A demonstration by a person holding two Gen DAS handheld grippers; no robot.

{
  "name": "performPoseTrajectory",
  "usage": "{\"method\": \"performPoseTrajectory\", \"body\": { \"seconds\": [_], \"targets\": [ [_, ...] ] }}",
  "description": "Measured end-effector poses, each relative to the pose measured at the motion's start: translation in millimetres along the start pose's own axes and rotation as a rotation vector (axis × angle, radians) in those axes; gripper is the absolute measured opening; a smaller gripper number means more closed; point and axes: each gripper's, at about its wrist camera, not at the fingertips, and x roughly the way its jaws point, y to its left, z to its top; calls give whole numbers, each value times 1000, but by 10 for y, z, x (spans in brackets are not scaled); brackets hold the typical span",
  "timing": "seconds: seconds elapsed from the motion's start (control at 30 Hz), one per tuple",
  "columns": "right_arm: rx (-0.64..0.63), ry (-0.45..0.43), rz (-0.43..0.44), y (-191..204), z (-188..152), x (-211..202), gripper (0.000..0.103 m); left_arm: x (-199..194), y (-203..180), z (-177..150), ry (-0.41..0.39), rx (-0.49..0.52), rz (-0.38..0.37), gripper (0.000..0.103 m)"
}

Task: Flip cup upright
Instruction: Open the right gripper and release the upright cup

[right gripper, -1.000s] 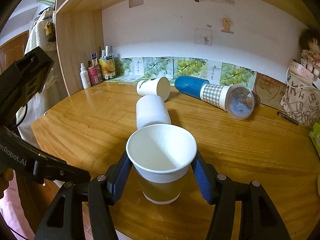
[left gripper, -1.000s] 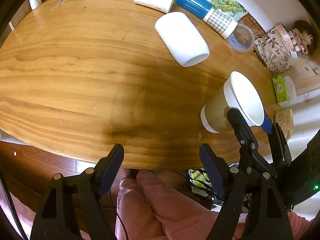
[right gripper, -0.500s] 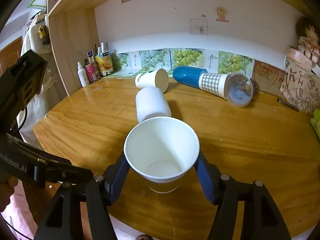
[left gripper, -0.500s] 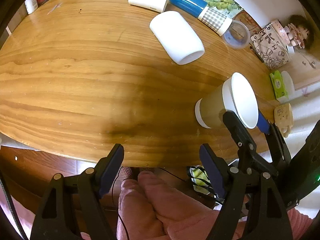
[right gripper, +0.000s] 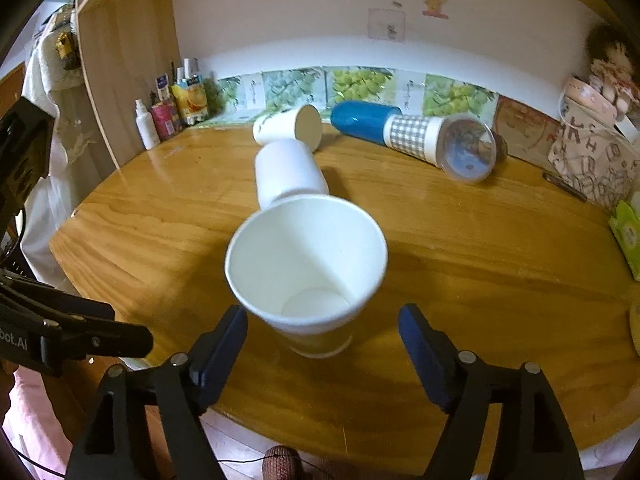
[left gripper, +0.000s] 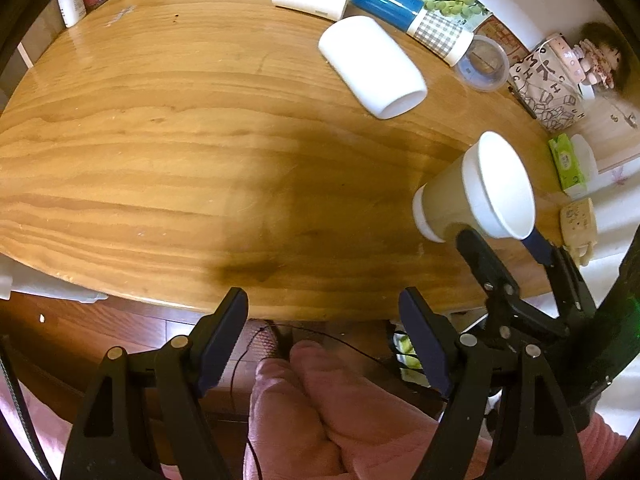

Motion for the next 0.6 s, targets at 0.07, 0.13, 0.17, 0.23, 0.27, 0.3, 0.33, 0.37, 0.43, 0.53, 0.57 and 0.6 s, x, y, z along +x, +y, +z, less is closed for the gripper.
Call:
{"method": "performPoseTrajectory", "body": {
  "seconds": [0.07, 0.13, 0.17, 0.23, 0.27, 0.3, 0.33, 0.37, 0.43, 0.53, 0.57, 0.6],
  "targets": [
    [11, 31, -16, -16, -50, -11, 81, 25, 21, -37, 2, 10, 22, 81],
    [27, 61, -31, -40, -87, -35, 81, 53, 22, -75, -1, 22, 51, 81],
    [41, 77, -37, -58, -100, -53, 81, 62, 34, -98, -6, 19, 65, 81],
    [79, 112, -47, -113, -124, -100, 84, 60, 56, -139, -10, 4, 75, 81],
    [96, 129, -57, -136, -139, -129, 84, 53, 69, -161, -10, 0, 79, 81],
    [117, 154, -78, -170, -152, -179, 84, 43, 70, -188, -11, -1, 82, 81],
    [128, 170, -88, -193, -162, -215, 84, 25, 52, -223, -12, 3, 99, 81],
    [146, 186, -93, -225, -172, -278, 84, 8, 29, -236, -17, 10, 118, 81],
    [193, 212, -96, -286, -166, -401, 84, -54, -31, -281, -30, 39, 143, 81],
    [256, 217, -111, -354, -108, -689, 86, -182, -150, -332, -47, 74, 160, 81],
    [260, 212, -118, -355, -87, -764, 86, -227, -184, -334, -53, 85, 162, 81],
    [262, 202, -129, -352, -48, -887, 86, -282, -242, -336, -60, 97, 165, 81]
  ]
}}
